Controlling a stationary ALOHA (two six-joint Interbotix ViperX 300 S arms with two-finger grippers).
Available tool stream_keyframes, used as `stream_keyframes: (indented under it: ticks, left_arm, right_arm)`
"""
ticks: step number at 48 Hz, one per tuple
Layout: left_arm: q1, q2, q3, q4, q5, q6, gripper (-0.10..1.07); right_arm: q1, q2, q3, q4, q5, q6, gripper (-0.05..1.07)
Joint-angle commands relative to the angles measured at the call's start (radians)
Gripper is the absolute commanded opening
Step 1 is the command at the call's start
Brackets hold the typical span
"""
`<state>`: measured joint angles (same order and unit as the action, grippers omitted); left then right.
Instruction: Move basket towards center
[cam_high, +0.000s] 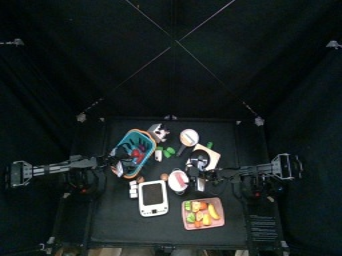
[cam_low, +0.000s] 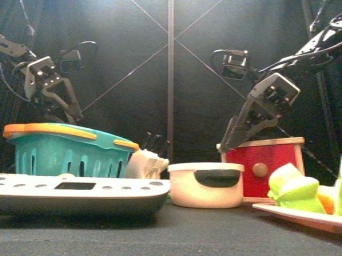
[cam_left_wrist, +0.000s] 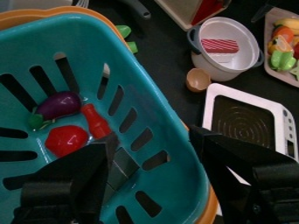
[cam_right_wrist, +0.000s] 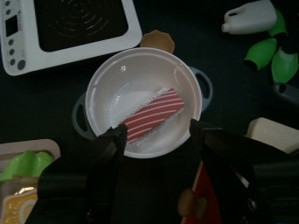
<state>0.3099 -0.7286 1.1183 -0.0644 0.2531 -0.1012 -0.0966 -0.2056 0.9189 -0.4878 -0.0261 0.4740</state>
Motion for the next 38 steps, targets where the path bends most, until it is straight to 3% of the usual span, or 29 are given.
stream_keyframes:
  ticks: [1, 19, 27, 38]
  left_arm:
    - [0.0, -0.017, -0.023, 0.014, -0.002, 0.002, 0.98]
    - [0.0, -0.029, -0.026, 0.021, -0.046, 0.0, 0.98]
    - [-0.002, -0.029, -0.02, 0.044, -0.086, 0.002, 0.98]
    - [-0.035, -0.029, -0.015, 0.084, -0.201, 0.008, 0.98]
  right_arm:
    - [-0.009, -0.012, -0.025, 0.0, -0.002, -0.003, 0.92]
    - [-0.064, -0.025, -0.041, 0.012, 0.003, 0.005, 0.91]
    - [-0.063, -0.077, -0.064, 0.078, 0.061, 0.006, 0.91]
    - [0.064, -0.253, -0.135, 0.215, 0.279, 0.008, 0.91]
